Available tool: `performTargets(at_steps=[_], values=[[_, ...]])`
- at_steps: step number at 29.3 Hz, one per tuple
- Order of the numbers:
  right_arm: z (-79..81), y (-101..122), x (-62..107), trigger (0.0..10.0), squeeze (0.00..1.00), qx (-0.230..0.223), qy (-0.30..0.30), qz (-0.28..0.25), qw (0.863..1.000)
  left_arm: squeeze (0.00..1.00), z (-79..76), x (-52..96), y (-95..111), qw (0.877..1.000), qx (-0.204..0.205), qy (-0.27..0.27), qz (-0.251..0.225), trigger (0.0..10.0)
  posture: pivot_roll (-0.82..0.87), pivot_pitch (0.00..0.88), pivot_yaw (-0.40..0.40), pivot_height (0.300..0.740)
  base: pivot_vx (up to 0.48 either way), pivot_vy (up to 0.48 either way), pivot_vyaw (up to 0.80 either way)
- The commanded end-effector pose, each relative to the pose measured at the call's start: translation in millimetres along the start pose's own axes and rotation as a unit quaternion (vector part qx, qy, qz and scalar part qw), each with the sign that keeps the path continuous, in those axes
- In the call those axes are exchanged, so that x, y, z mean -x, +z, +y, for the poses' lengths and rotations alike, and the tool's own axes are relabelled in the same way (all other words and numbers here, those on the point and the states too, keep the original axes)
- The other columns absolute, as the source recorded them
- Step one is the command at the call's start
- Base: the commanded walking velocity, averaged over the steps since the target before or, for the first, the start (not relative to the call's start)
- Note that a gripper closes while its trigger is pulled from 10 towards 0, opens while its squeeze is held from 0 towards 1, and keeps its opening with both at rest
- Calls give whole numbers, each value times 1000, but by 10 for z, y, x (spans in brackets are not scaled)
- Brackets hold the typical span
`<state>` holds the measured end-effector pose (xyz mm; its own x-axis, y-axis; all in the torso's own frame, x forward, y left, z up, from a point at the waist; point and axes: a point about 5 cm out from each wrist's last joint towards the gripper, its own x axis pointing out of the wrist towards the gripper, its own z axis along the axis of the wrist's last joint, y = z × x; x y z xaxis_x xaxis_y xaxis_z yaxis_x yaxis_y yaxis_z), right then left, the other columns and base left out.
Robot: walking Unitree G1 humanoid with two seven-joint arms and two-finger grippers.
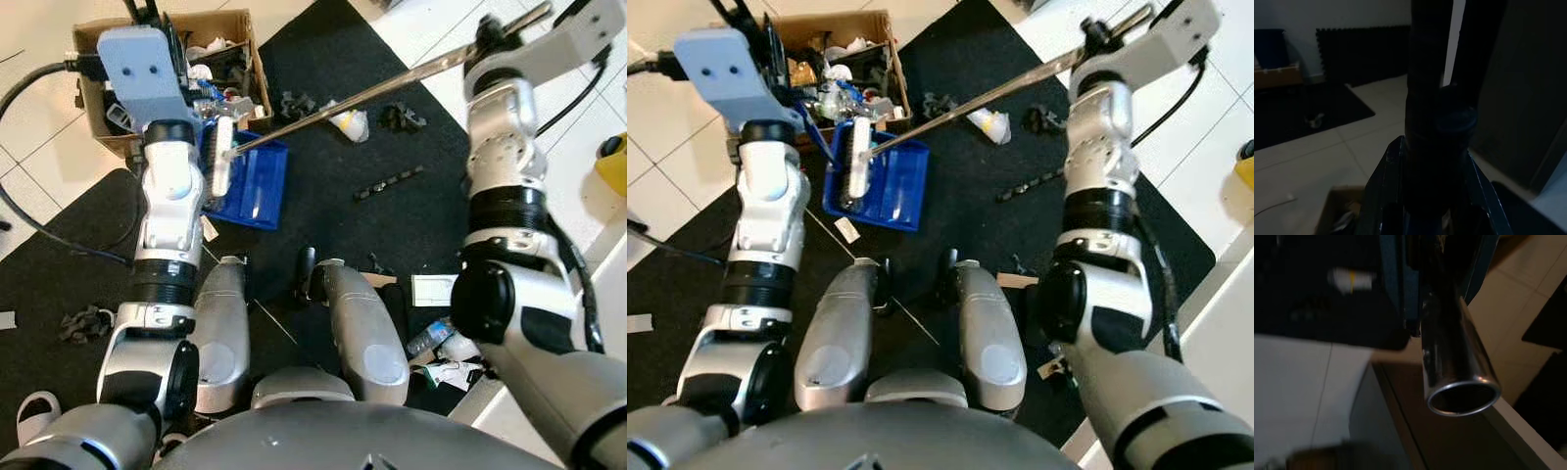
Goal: Sweep floor
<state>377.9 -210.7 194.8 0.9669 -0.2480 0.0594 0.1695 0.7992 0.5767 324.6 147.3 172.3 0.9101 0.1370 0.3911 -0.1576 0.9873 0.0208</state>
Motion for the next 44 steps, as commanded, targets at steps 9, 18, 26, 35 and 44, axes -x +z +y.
performTargets(at_steps=[9, 18, 26, 35, 44], values=[[178, 1051, -57, 10000, 0, 52, 71, -168, 982, 0, -385, -77, 104, 996, 78, -44, -7, 10000, 107, 124, -132, 740, 0, 0, 0], [-58, 1473, 7, 10000, 0, 82, 40, -235, 968, 0, -497, -143, 92, 995, 82, -65, -3, 10000, 105, 85, -106, 740, 0, 0, 0], [-356, 1768, 89, 10000, 0, 103, -19, -276, 955, 0, -395, -268, 105, 997, 62, -53, -11, 10000, 101, 65, -88, 740, 0, 0, 0], [-855, 1618, 191, 10000, 0, 254, -127, -281, 917, 0, -47, -669, 573, 993, 52, -17, -103, 10000, 119, 39, -74, 740, 0, 0, 0], [-863, 1158, 149, 10000, 0, 270, -111, -241, 925, 0, 366, -875, 905, 985, -13, 12, -169, 10000, 141, 5, -56, 740, 0, 0, 0]])
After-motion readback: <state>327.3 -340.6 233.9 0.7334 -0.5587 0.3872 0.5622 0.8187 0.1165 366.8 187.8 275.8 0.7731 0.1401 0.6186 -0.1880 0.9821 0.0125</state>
